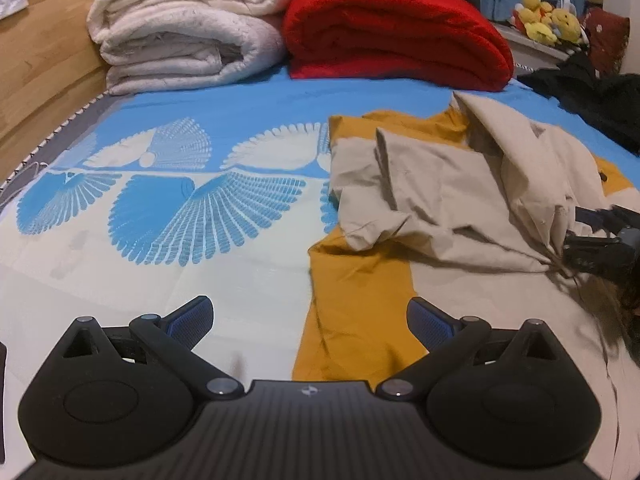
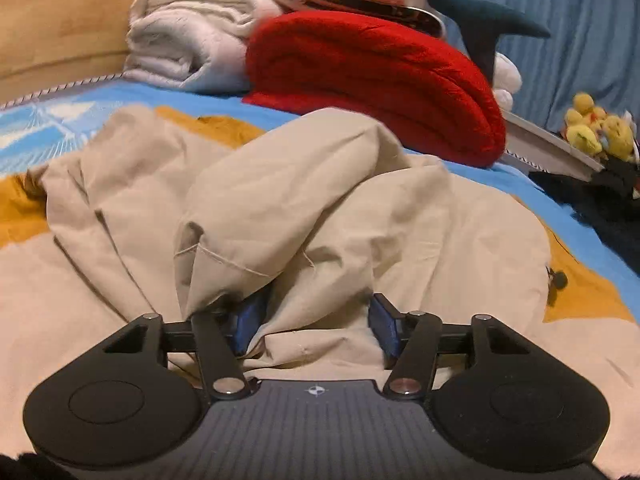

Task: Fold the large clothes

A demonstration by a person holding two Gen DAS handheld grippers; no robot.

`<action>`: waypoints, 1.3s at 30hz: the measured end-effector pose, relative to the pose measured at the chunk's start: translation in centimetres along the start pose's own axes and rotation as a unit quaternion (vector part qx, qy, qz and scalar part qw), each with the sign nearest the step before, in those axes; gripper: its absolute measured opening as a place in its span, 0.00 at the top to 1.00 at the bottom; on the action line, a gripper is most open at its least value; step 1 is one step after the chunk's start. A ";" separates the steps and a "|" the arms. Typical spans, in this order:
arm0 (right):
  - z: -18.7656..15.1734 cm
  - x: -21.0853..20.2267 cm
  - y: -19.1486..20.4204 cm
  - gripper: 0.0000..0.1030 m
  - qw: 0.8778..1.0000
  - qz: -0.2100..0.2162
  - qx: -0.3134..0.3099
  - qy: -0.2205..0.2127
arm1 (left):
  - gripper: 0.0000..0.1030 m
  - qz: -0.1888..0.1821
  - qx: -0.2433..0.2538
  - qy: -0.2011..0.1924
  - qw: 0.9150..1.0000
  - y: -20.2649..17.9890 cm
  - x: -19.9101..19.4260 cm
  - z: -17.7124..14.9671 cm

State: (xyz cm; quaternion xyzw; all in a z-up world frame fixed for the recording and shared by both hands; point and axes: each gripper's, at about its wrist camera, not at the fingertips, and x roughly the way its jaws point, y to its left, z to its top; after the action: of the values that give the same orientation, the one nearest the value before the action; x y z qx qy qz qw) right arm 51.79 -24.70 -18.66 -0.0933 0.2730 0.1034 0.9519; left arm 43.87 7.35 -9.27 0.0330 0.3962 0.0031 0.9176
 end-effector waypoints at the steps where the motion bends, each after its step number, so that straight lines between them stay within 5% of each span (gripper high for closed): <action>1: 0.5 -0.6 -0.4 0.32 1.000 0.000 0.024 0.001 | 0.00 -0.008 -0.001 -0.010 1.000 -0.6 -0.4 0.4; 4: 2.0 -4.5 -3.1 0.21 0.994 0.016 0.091 -0.063 | 0.00 -0.055 -0.002 -0.046 0.997 -3.1 -1.4 3.0; 7: 2.8 -7.1 -6.3 0.25 0.987 -0.036 0.108 -0.114 | 0.00 -0.128 -0.022 -0.076 0.989 -7.7 -0.7 7.2; 8: 2.7 -7.3 -7.5 0.50 0.986 -0.046 0.111 -0.118 | 0.00 -0.154 -0.024 -0.083 0.984 -9.3 -0.2 8.4; 9: 2.6 -7.4 -8.7 0.63 0.987 -0.045 0.107 -0.107 | 0.00 -0.185 -0.023 -0.087 0.979 -11.5 0.9 9.8; 10: 2.6 -6.4 -9.4 0.73 0.990 -0.042 0.106 -0.087 | 0.00 -0.211 -0.021 -0.084 0.974 -13.5 2.1 10.8; 11: 2.3 -5.5 -10.1 0.72 0.991 -0.033 0.110 -0.066 | 0.00 -0.239 -0.011 -0.071 0.968 -15.7 4.0 11.9; 12: 1.8 -4.7 -10.3 0.72 0.992 -0.017 0.117 -0.046 | 0.00 -0.240 -0.004 -0.059 0.969 -17.3 5.7 12.5; 14: 0.6 -2.9 -10.0 0.73 0.994 0.005 0.110 -0.005 | 0.00 -0.163 0.000 -0.022 0.986 -19.3 10.3 12.8; 17: -1.7 -1.0 -8.4 0.73 0.996 -0.034 0.074 0.048 | 0.00 -0.067 -0.004 0.027 0.997 -17.6 15.8 11.2; 23: -3.1 -1.7 -8.4 0.71 0.995 -0.026 0.089 0.021 | 0.00 -0.086 0.013 0.005 0.996 -12.5 15.9 7.8; 26: -1.8 -2.8 -7.9 0.68 0.994 -0.042 0.094 0.033 | 0.00 -0.071 0.024 0.000 0.997 -12.1 12.9 7.9; 28: -1.0 -6.3 -8.0 0.66 0.991 -0.037 0.123 0.026 | 0.00 -0.073 0.036 -0.022 0.996 -11.9 8.8 7.3; 31: -1.1 -14.8 -7.8 0.49 0.989 -0.013 0.149 -0.010 | 0.00 -0.078 0.056 -0.056 0.994 -10.6 2.3 5.4; 32: -1.5 -18.3 -7.4 0.40 0.988 -0.011 0.151 -0.024 | 0.00 -0.077 0.065 -0.062 0.993 -10.1 0.1 4.1; 39: -8.5 -35.3 -1.8 0.18 0.984 -0.053 0.152 -0.075 | 0.00 -0.050 0.059 -0.058 0.995 -5.0 -11.8 -7.8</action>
State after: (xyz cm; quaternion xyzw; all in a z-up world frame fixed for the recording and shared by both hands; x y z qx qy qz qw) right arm 18.70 -33.59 -6.46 0.0457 0.2078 0.0170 0.9770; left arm 29.98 2.39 -6.30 0.0674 0.3432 -0.0680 0.9344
